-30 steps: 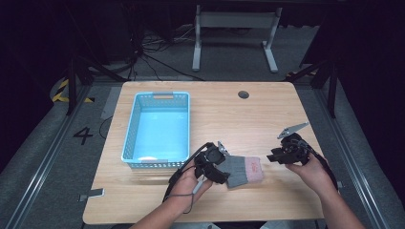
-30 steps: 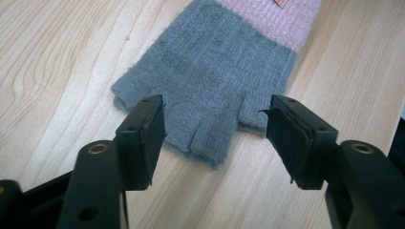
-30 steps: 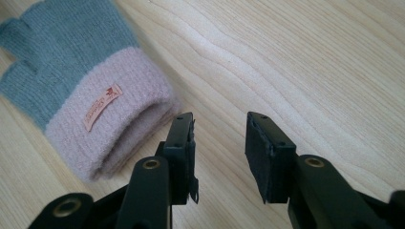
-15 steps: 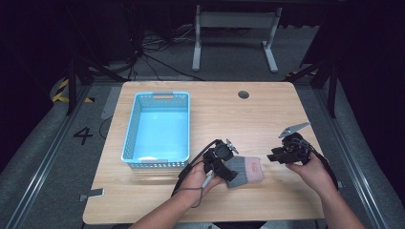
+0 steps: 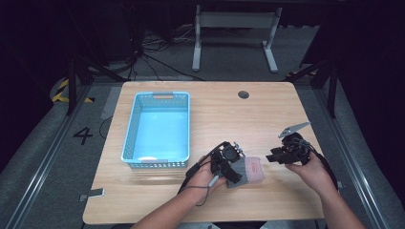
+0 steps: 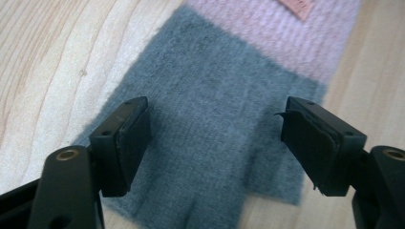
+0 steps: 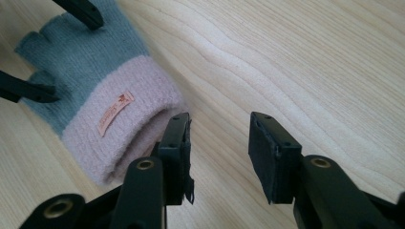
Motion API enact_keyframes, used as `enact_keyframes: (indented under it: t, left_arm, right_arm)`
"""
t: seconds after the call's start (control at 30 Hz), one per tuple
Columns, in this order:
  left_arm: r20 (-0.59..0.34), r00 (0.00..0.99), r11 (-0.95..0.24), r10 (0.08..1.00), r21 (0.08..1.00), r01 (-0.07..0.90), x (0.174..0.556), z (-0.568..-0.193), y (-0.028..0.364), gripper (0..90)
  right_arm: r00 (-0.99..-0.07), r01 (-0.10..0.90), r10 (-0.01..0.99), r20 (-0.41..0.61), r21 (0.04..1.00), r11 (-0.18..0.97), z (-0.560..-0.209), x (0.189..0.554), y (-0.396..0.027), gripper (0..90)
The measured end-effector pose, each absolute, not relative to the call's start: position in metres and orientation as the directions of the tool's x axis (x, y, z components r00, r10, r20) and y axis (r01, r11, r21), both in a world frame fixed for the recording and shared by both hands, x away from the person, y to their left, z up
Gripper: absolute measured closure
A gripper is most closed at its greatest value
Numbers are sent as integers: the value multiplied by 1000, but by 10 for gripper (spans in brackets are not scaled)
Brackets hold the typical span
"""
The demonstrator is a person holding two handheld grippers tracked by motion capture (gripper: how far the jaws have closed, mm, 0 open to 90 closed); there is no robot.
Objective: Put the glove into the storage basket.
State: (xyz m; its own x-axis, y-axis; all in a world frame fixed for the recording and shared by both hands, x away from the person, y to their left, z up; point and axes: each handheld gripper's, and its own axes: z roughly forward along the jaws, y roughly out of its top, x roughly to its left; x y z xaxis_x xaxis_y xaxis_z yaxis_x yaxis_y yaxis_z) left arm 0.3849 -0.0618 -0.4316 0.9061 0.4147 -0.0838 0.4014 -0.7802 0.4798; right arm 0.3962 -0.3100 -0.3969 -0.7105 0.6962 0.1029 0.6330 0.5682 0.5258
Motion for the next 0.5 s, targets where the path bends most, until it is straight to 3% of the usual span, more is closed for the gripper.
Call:
enact_keyframes:
  t: [0.13,0.2,0.5]
  left_arm:
    - [-41,908,-795,416,468,386,385,-436,-65,206]
    - [-28,900,-794,435,459,398,386,-438,-66,125]
    - [-35,908,-800,417,459,385,387,-440,-66,101]
  right_arm:
    - [-714,633,690,119,530,564,-397,396,-309,587]
    - [-710,638,693,126,532,556,-396,396,-310,585]
    - [-707,637,694,132,543,546,-395,396,-313,582]
